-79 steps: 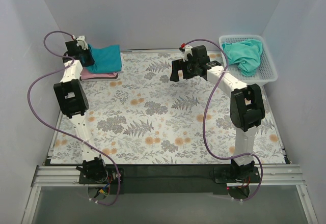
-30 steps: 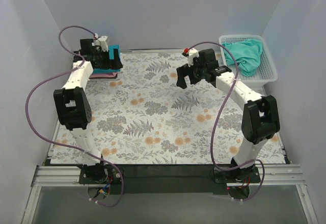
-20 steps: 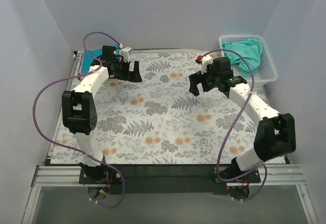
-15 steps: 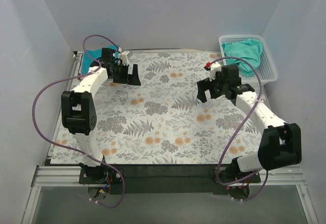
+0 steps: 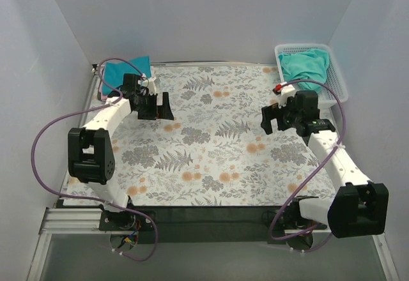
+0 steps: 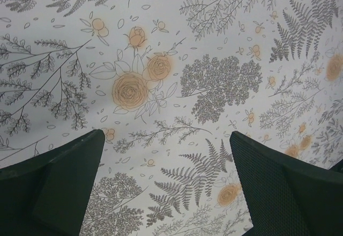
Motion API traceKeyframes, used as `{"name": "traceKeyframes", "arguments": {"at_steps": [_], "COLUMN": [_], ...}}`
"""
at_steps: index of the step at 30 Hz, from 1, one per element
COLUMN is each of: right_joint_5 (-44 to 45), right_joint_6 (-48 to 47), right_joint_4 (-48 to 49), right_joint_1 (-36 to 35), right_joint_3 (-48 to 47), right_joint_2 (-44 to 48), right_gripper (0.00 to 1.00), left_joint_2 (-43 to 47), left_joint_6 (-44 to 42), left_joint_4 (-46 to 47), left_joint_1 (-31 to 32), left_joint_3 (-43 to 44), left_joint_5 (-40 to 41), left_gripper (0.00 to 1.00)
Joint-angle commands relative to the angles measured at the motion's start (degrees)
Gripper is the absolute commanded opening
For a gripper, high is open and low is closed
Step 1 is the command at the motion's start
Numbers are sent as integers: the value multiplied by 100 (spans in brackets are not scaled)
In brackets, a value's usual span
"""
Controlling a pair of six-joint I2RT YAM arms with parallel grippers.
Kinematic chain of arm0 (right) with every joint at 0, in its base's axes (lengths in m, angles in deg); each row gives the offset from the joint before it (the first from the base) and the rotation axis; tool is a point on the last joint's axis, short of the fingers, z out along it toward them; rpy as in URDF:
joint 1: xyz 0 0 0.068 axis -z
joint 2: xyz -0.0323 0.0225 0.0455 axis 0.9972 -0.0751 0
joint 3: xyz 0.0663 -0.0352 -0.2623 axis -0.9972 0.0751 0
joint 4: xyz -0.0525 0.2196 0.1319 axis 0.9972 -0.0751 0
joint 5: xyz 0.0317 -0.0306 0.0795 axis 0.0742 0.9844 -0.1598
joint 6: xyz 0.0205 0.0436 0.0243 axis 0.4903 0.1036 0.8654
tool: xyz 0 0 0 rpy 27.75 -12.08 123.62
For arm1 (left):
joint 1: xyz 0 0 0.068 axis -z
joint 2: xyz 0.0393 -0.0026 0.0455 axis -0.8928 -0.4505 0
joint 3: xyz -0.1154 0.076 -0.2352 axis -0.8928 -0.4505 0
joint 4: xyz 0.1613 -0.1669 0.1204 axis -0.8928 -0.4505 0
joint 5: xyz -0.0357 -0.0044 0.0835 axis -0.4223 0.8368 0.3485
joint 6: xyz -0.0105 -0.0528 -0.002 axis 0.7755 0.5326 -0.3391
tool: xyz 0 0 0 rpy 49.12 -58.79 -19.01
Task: Fold and stack the t-shirts
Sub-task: Neatly place the folded tshirt to the corner
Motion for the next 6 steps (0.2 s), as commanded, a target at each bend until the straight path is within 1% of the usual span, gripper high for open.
{"name": "traceKeyframes", "arguments": {"at_steps": [1,6], "right_joint_5": [-153,-180], "right_joint_6": [-1,26], "right_joint_4": [38,38], "right_joint_1": [4,12], "right_joint_3": [233,321], "right_joint_2": [206,338], "right_gripper": [98,98], "left_joint_2": [467,792], "left_joint_6": [198,206], "left_joint_4": [215,321], "left_joint_1": [6,6], "left_joint_3": [-326,-450], "left_joint_5": [237,430], "left_gripper": [98,98]}}
